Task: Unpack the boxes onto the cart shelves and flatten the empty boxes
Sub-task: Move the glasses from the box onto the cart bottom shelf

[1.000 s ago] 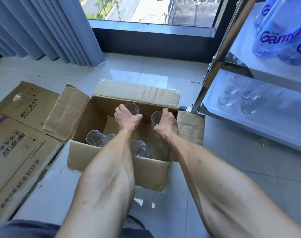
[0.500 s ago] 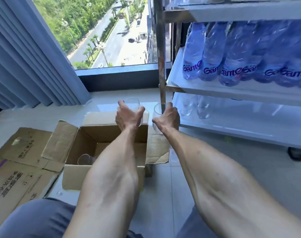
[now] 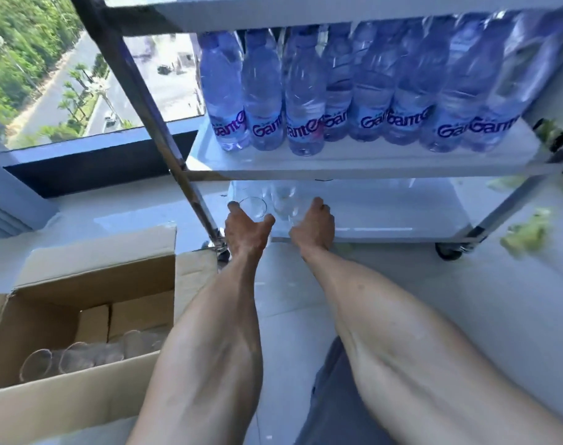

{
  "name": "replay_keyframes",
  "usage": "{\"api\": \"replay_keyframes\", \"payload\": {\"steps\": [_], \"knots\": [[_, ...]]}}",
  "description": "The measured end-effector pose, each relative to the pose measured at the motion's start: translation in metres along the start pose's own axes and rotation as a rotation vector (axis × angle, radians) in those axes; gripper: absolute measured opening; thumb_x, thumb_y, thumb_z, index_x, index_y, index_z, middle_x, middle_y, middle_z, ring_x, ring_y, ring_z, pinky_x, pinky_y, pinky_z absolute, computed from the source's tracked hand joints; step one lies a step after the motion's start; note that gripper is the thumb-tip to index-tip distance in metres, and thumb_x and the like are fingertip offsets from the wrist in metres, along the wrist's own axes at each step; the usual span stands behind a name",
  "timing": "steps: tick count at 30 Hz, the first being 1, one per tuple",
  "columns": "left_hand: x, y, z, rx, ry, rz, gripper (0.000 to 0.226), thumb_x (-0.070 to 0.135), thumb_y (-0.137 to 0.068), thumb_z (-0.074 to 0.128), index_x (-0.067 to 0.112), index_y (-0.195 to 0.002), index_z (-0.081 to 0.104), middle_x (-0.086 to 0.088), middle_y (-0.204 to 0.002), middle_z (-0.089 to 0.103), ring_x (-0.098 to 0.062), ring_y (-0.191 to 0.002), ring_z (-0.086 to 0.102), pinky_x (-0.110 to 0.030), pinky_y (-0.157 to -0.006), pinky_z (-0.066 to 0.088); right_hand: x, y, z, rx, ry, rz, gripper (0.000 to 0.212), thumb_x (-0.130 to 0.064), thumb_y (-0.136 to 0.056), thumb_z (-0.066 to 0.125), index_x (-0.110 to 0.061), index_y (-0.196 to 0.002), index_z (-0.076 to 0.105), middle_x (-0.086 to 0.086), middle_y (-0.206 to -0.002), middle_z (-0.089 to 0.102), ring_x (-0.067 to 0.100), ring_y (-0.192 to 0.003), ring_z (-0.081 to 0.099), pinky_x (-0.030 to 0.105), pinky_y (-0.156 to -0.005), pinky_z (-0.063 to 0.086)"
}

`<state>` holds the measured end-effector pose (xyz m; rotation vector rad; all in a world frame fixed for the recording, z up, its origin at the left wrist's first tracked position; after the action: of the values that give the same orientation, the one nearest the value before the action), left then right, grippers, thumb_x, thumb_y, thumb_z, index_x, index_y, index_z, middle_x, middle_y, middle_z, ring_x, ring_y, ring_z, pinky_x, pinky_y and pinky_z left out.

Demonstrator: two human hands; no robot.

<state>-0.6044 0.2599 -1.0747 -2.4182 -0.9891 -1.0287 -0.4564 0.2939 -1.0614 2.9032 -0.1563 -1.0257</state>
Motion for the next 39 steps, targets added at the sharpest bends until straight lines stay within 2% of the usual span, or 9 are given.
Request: {"api": "replay_keyframes", "payload": {"steps": [5, 11, 15, 20, 23, 27, 30, 34, 39], "knots": [[0.002, -0.027, 0.022, 0.043, 0.029, -0.054, 0.062, 0.043, -0.066, 0.075, 0.014, -0.110, 0.043, -0.008, -0.097, 0.060, -0.033, -0.090, 0.062, -0.032, -0.069, 0.040, 0.001, -0.024, 0.016, -0.055, -0.107, -0.081, 0.062, -0.005, -0.072, 0.069, -0.006, -0.128, 0.043, 0.015, -0.122, 0.053, 0.035, -0.111, 0.054, 0.039, -0.090, 0.048], [-0.006, -0.044, 0.030, 0.056, 0.025, -0.037, 0.062, 0.040, -0.069, 0.074, 0.010, -0.115, 0.045, -0.003, -0.088, 0.053, -0.025, -0.078, 0.050, -0.030, -0.069, 0.037, -0.014, -0.042, 0.039, -0.053, -0.097, -0.119, 0.068, -0.009, -0.074, 0.071, -0.005, -0.134, 0.041, 0.014, -0.124, 0.054, 0.032, -0.112, 0.055, 0.034, -0.092, 0.045], [-0.010, -0.049, 0.029, 0.056, 0.079, -0.049, 0.071, 0.041, -0.069, 0.072, 0.011, -0.127, 0.045, -0.009, -0.098, 0.064, -0.028, -0.089, 0.059, -0.028, -0.073, 0.039, -0.018, -0.047, 0.049, -0.028, -0.122, -0.107, 0.072, -0.009, -0.075, 0.070, -0.005, -0.139, 0.037, 0.014, -0.128, 0.052, 0.033, -0.115, 0.053, 0.033, -0.093, 0.043], [-0.016, -0.044, 0.032, 0.063, 0.139, -0.041, 0.079, 0.042, -0.067, 0.080, 0.010, -0.130, 0.046, -0.003, -0.106, 0.060, -0.025, -0.101, 0.061, -0.024, -0.076, 0.036, -0.017, -0.046, 0.057, -0.014, -0.179, -0.073, 0.089, -0.015, -0.076, 0.074, -0.005, -0.149, 0.024, 0.016, -0.137, 0.048, 0.034, -0.122, 0.050, 0.036, -0.098, 0.042], [-0.025, -0.039, 0.036, 0.035, 0.061, -0.042, 0.080, 0.046, -0.065, 0.080, 0.020, -0.130, 0.042, -0.007, -0.117, 0.060, -0.027, -0.105, 0.061, -0.028, -0.077, 0.039, -0.015, -0.047, 0.059, 0.002, -0.229, -0.015, 0.080, -0.017, -0.071, 0.077, -0.004, -0.138, 0.035, 0.016, -0.130, 0.054, 0.034, -0.119, 0.052, 0.036, -0.094, 0.043], [-0.031, -0.039, 0.036, 0.026, 0.049, -0.091, 0.085, 0.045, -0.063, 0.078, 0.028, -0.132, 0.032, -0.008, -0.110, 0.062, -0.029, -0.098, 0.062, -0.033, -0.076, 0.045, -0.007, -0.047, 0.063, -0.036, -0.222, 0.018, 0.080, -0.019, -0.066, 0.081, -0.011, -0.134, 0.038, 0.014, -0.124, 0.054, 0.032, -0.115, 0.053, 0.033, -0.086, 0.045], [-0.033, -0.042, 0.037, 0.003, 0.056, -0.075, 0.085, 0.036, -0.062, 0.081, 0.023, -0.131, 0.032, -0.005, -0.102, 0.059, -0.025, -0.092, 0.058, -0.032, -0.076, 0.046, 0.006, -0.045, 0.070, -0.059, -0.174, 0.058, 0.070, -0.020, -0.070, 0.080, -0.012, -0.128, 0.042, 0.014, -0.120, 0.057, 0.033, -0.112, 0.056, 0.034, -0.084, 0.047], [-0.036, -0.053, 0.040, -0.038, 0.077, -0.063, 0.069, 0.030, -0.066, 0.085, 0.012, -0.116, 0.041, 0.001, -0.095, 0.050, -0.021, -0.088, 0.052, -0.026, -0.072, 0.038, 0.009, -0.046, 0.077, -0.016, -0.172, 0.046, 0.062, -0.020, -0.074, 0.079, -0.010, -0.125, 0.046, 0.014, -0.119, 0.060, 0.032, -0.111, 0.058, 0.035, -0.088, 0.047], [-0.038, -0.060, 0.044, -0.036, 0.133, -0.056, 0.070, 0.028, -0.067, 0.084, 0.013, -0.121, 0.043, 0.001, -0.099, 0.051, -0.019, -0.088, 0.050, -0.025, -0.075, 0.039, 0.002, -0.049, 0.085, 0.012, -0.177, 0.061, 0.060, -0.011, -0.077, 0.074, -0.010, -0.129, 0.044, 0.013, -0.119, 0.059, 0.032, -0.111, 0.058, 0.035, -0.087, 0.045]]}}
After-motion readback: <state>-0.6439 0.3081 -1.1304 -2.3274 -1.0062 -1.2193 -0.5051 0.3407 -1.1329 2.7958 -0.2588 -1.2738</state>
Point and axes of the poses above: each hand's wrist, its own y-axis away from the middle knuckle, its own z-axis out of the palm, x = y × z, the point moved 3 cm from there along -y, towards the middle knuckle
